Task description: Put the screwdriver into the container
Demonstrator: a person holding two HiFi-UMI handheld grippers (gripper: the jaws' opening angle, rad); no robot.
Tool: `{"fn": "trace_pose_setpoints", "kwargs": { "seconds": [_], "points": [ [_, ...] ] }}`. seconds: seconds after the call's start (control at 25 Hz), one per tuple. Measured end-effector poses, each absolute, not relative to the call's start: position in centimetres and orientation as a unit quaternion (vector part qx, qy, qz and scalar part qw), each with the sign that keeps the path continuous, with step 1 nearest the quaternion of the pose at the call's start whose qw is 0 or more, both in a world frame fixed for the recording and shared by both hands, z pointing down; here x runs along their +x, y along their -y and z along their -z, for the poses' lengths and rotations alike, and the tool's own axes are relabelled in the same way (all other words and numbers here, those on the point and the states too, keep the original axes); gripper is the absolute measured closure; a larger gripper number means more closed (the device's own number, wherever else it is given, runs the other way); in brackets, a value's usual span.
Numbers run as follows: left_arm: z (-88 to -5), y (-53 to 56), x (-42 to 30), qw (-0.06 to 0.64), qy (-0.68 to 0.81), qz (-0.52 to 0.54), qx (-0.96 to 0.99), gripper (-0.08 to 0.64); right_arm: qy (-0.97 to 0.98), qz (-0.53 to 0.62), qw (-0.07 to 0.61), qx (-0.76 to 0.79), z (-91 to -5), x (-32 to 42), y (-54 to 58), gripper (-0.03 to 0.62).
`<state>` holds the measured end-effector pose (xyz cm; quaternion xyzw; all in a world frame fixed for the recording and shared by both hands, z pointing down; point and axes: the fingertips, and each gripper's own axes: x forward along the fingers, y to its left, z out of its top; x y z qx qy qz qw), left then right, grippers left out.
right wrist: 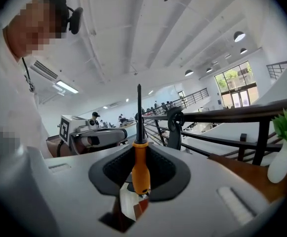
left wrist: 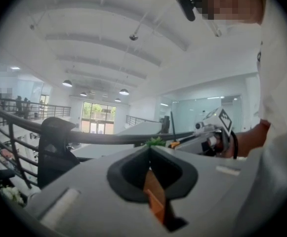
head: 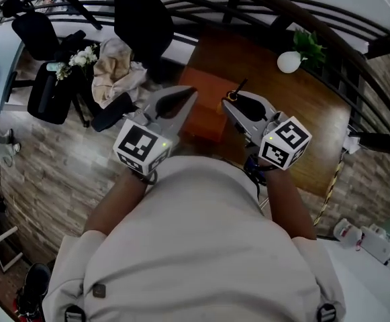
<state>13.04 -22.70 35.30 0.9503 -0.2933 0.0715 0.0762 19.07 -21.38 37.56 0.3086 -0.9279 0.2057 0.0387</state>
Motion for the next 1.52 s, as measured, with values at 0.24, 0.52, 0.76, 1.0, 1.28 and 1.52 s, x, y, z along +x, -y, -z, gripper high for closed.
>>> {"fn": "trace_pose_setpoints", "kwargs": {
  "seconds": [0.24,0.52,0.76,1.0,1.28,1.52],
  "points": [
    [-37.2,22.7,12.0,0.100,0.341,-0.075,0.932,0.557,0.934,-0.228,0.072,0.264,-40.9,18.6,22.1,0.509],
    [-39.4,23.1,10.8,0.123,0.365,-0.087,0.919,0.557,0.932,-0.255,0.111,0.232,-45.0,17.5,22.9,0.509],
    [-41.8,24.1,10.1,0.145,0.362,-0.096,0.916,0.557,0.927,-0.270,0.145,0.215,-49.0,16.2,23.4,0.509],
    [-44.8,24.6,9.7,0.160,0.343,-0.117,0.918,0.557,0.920,-0.275,0.181,0.213,-52.9,15.5,23.6,0.509],
    [-48.7,25.0,9.0,0.183,0.318,-0.150,0.918,0.557,0.904,-0.290,0.229,0.215,-57.9,15.2,23.6,0.509],
    [-52.4,25.0,8.3,0.209,0.306,-0.181,0.911,0.557,0.892,-0.312,0.252,0.209,-61.1,14.7,23.2,0.509]
  ]
}}
